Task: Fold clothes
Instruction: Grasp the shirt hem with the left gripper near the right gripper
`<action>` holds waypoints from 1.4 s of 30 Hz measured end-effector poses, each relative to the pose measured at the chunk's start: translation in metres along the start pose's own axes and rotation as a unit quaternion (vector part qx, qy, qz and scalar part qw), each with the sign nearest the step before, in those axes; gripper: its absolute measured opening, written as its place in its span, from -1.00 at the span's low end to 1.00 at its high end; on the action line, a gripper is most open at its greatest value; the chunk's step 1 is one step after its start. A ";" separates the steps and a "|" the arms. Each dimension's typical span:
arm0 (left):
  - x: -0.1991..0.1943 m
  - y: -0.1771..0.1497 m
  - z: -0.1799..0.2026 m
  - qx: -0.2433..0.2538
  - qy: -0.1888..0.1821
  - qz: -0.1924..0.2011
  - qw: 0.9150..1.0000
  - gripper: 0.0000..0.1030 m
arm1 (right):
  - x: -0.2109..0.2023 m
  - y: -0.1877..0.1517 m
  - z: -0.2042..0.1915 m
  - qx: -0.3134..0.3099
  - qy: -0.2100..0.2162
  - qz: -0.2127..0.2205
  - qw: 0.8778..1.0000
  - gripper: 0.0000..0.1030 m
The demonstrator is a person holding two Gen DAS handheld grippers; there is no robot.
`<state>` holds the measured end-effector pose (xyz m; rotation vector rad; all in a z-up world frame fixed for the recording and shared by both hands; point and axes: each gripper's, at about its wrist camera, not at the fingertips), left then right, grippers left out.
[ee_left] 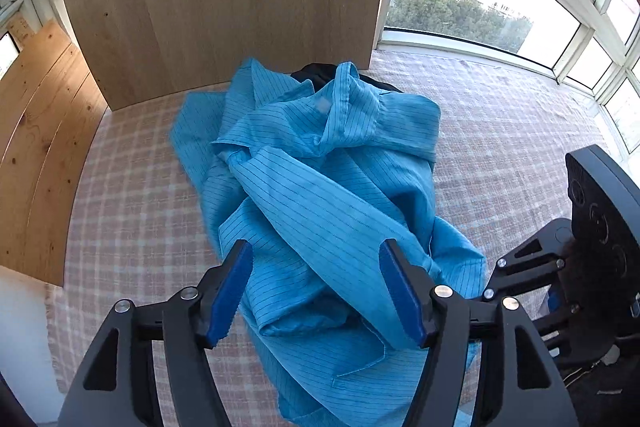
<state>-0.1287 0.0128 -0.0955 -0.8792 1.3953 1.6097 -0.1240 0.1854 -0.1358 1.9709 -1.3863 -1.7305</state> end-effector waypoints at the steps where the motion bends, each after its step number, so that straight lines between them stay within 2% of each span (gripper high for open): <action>1: 0.000 0.000 -0.001 -0.002 0.004 -0.001 1.000 0.39 | 0.003 0.001 -0.006 -0.003 -0.001 0.001 1.000 -0.97; 7: 0.018 0.000 -0.004 -0.030 -0.012 -0.042 0.999 0.39 | 0.021 0.005 -0.030 -0.021 -0.020 -0.002 1.000 -0.97; 14: 0.042 0.005 -0.003 -0.024 0.032 -0.058 0.998 0.39 | 0.038 0.009 -0.053 -0.041 -0.041 -0.004 0.998 -0.97; 15: 0.046 0.006 -0.006 -0.027 0.033 -0.062 0.997 0.34 | 0.038 0.010 -0.054 -0.043 -0.043 -0.004 0.998 -0.97; 17: 0.053 0.008 -0.013 -0.037 0.029 -0.067 0.997 0.01 | 0.038 0.011 -0.055 -0.047 -0.047 -0.005 0.998 -0.97; 18: 0.055 0.009 -0.017 -0.045 0.020 -0.068 0.996 -0.36 | 0.038 0.012 -0.055 -0.049 -0.049 -0.005 0.998 -0.97; 19: 0.057 0.009 -0.022 -0.054 0.011 -0.068 0.996 -0.61 | 0.038 0.012 -0.056 -0.051 -0.051 -0.005 0.997 -0.97; 20: 0.059 0.010 -0.027 -0.062 0.002 -0.068 0.996 -0.73 | 0.038 0.013 -0.057 -0.053 -0.053 -0.005 0.997 -0.97; 21: 0.060 0.010 -0.032 -0.070 -0.007 -0.068 0.995 -0.94 | 0.038 0.013 -0.057 -0.055 -0.055 -0.005 0.997 -0.97; 22: 0.062 0.011 -0.037 -0.078 -0.016 -0.069 0.994 -1.00 | 0.037 0.013 -0.057 -0.058 -0.061 -0.007 0.996 -0.96; 24: 0.059 0.010 -0.044 -0.086 -0.026 -0.057 0.994 -1.00 | 0.032 0.012 -0.053 -0.059 -0.077 -0.011 0.995 -0.91; 25: 0.056 0.009 -0.048 -0.091 -0.032 -0.050 0.994 -1.00 | 0.026 0.011 -0.049 -0.056 -0.082 -0.009 0.995 -0.74; 26: 0.052 0.008 -0.054 -0.097 -0.037 -0.042 0.994 -1.00 | 0.017 0.009 -0.042 -0.052 -0.090 -0.002 0.995 -0.43; 27: 0.044 0.007 -0.061 -0.105 -0.039 -0.030 0.993 -1.00 | 0.006 0.006 -0.033 -0.047 -0.101 0.009 0.994 -0.23; 28: 0.036 0.005 -0.070 -0.113 -0.040 -0.016 0.993 -1.00 | -0.006 0.003 -0.023 -0.044 -0.125 0.020 0.991 0.07; 29: 0.025 0.002 -0.080 -0.124 -0.042 0.000 0.991 -1.00 | -0.019 -0.001 -0.012 -0.042 -0.160 0.031 0.986 0.13; 32: -0.016 -0.004 -0.114 -0.164 -0.042 0.054 0.984 -1.00 | -0.039 -0.012 0.024 -0.031 -0.247 0.017 0.968 0.13; 35: -0.051 -0.015 -0.144 -0.182 -0.004 0.095 0.979 -1.00 | -0.045 -0.014 0.056 -0.033 -0.284 -0.012 0.958 0.13; 37: -0.063 -0.021 -0.160 -0.188 0.022 0.105 0.976 -1.00 | -0.034 -0.010 0.060 -0.057 -0.285 -0.024 0.957 0.13; 42: -0.065 -0.033 -0.190 -0.207 0.046 0.097 0.972 -1.00 | -0.018 0.018 0.050 -0.115 -0.268 -0.020 0.956 0.13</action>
Point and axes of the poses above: each gripper's, at about its wrist camera, not at the fingertips, and x roughly the way its jaws point, z to its right, y to its top, and after that the axes turned 13 degrees about -x, right-handed
